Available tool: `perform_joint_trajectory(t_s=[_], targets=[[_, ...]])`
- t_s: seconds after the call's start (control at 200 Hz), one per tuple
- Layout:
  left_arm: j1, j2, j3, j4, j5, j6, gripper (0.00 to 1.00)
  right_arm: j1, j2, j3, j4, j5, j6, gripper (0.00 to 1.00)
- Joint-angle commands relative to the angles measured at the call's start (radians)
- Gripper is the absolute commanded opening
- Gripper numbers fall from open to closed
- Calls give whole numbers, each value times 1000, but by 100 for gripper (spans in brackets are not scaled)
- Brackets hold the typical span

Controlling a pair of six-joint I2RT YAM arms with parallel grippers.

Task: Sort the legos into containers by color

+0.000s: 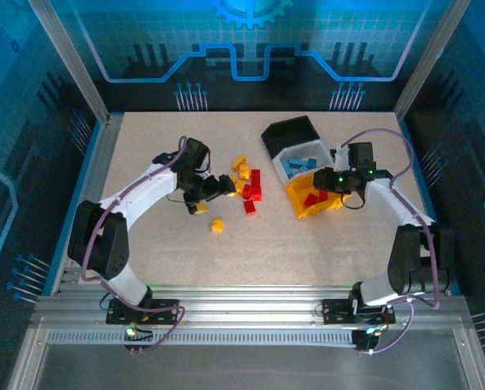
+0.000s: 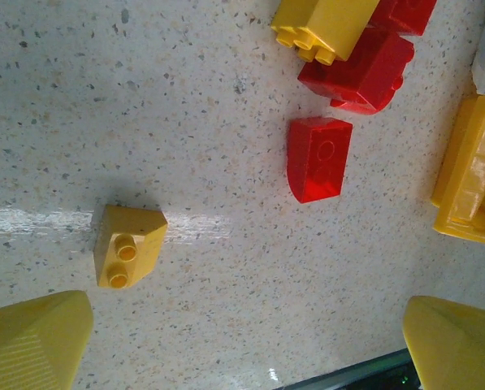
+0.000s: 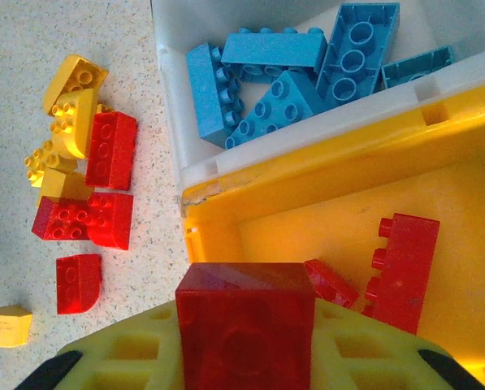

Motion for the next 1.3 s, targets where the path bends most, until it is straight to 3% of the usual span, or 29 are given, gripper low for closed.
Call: perform_joint_trajectory(t_s=[0.0, 0.165, 0.27, 0.4, 0.575, 0.675, 0.805, 0.98, 1.101, 1.296], targets=[[-9, -37, -7, -8, 4, 19, 99, -13, -10, 1, -12, -5, -3, 29], [-21, -19, 16, -48, -9, 64, 99, -13, -45, -3, -30, 18, -2, 54], [-46, 40, 60, -132, -32, 141, 99, -14, -78, -1, -40, 19, 4, 58], [-103, 82, 92, -220, -142, 224, 99, -14, -131, 0, -56, 10, 17, 59], [-122, 93, 44, -204, -166, 242, 99, 19, -200, -17, -92, -2, 33, 58], [-124, 91, 35, -168, -148, 223, 99, 96, -220, -28, -126, 14, 36, 56], [-107, 74, 47, -136, -148, 179, 99, 274, -201, -23, -155, 94, 19, 56], [12, -74, -82, -30, -85, 46, 99, 478, -50, 16, -101, 141, 68, 58], [85, -205, -188, 18, -48, -3, 99, 557, 96, 80, -72, 164, 97, 59], [90, -336, -245, -50, -68, 20, 99, 641, 300, 228, -73, 208, 98, 61]])
